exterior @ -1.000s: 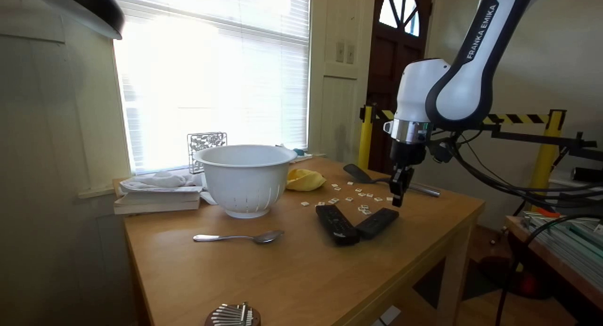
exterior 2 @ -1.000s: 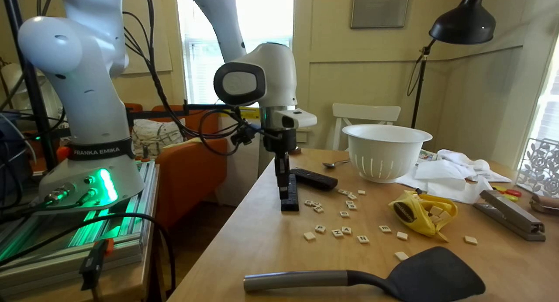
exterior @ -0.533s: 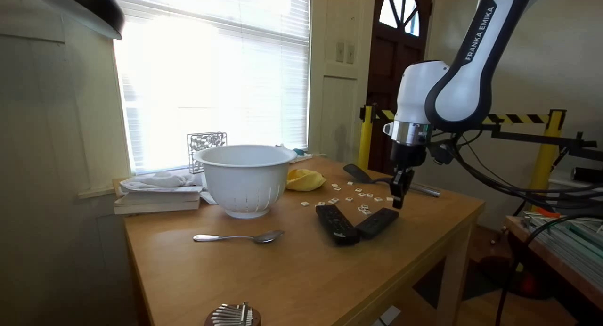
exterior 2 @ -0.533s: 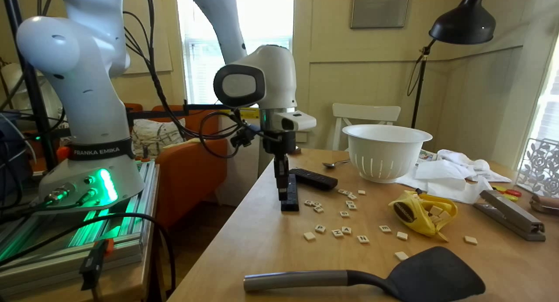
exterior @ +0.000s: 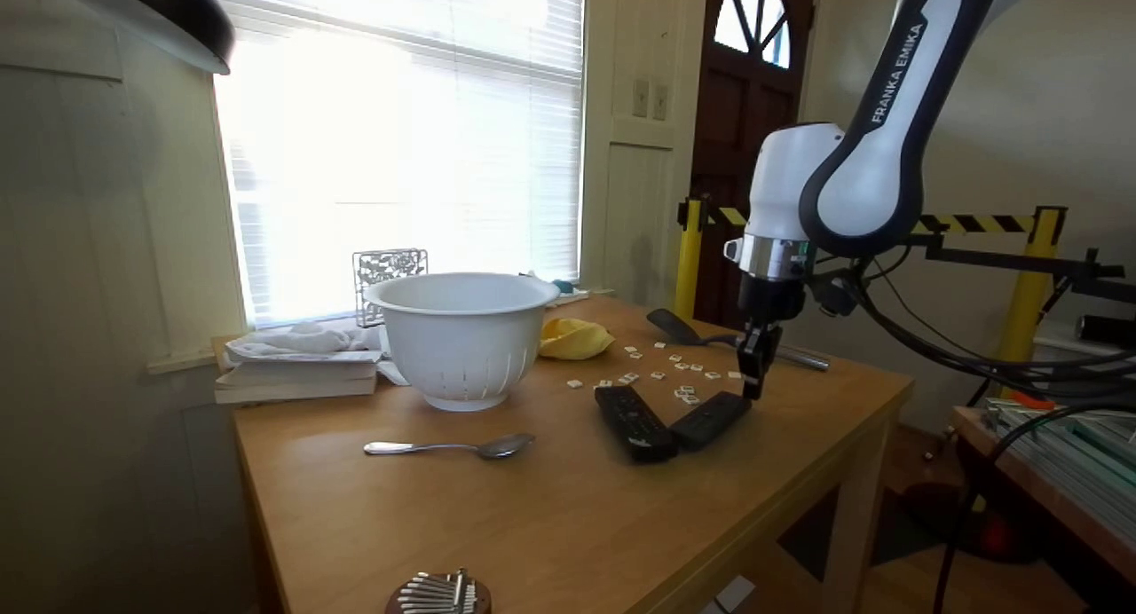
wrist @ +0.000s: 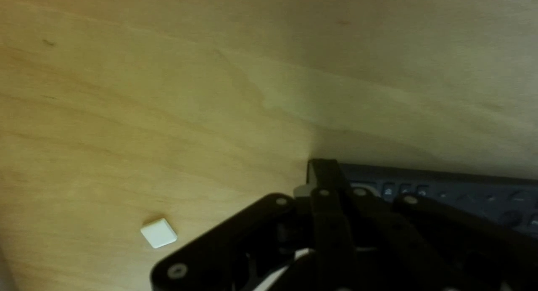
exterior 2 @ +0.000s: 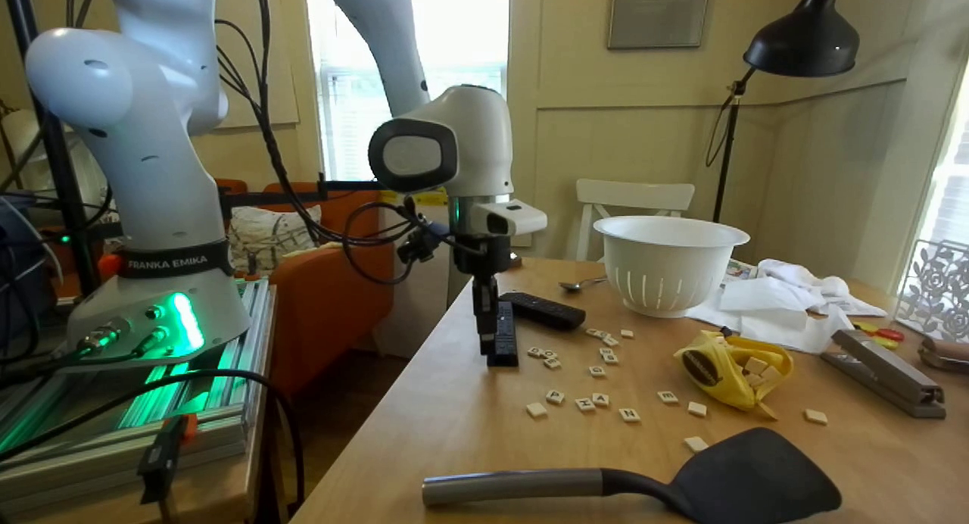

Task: Press the top button of the remote on the right

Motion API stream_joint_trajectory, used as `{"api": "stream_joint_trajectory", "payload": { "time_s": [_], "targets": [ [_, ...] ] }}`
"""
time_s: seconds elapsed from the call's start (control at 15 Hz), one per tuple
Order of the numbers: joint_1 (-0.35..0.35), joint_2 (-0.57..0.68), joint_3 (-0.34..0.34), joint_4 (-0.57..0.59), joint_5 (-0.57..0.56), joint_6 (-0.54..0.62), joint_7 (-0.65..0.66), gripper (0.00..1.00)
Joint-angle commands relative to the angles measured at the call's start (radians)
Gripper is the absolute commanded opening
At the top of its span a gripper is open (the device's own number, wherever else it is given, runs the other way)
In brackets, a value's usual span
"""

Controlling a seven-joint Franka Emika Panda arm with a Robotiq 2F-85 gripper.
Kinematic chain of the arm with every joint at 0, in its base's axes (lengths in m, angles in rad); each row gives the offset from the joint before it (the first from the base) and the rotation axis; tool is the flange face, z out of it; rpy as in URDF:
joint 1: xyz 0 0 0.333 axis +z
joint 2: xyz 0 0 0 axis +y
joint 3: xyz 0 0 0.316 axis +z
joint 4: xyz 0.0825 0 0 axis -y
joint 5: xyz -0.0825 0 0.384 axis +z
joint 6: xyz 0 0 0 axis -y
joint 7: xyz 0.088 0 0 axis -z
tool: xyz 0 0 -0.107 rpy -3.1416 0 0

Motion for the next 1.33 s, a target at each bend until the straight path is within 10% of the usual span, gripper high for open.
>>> {"api": "stream_joint_trajectory", "payload": {
  "time_s": [0.0,1.27],
  "targets": [
    [-0.045,0.016,0.050,0.008,0.056,0.021,-0.065,0.00],
    [-0.071,0.028,0.060,0.026,0.049,-0.042,-0.108,0.01]
  ]
}}
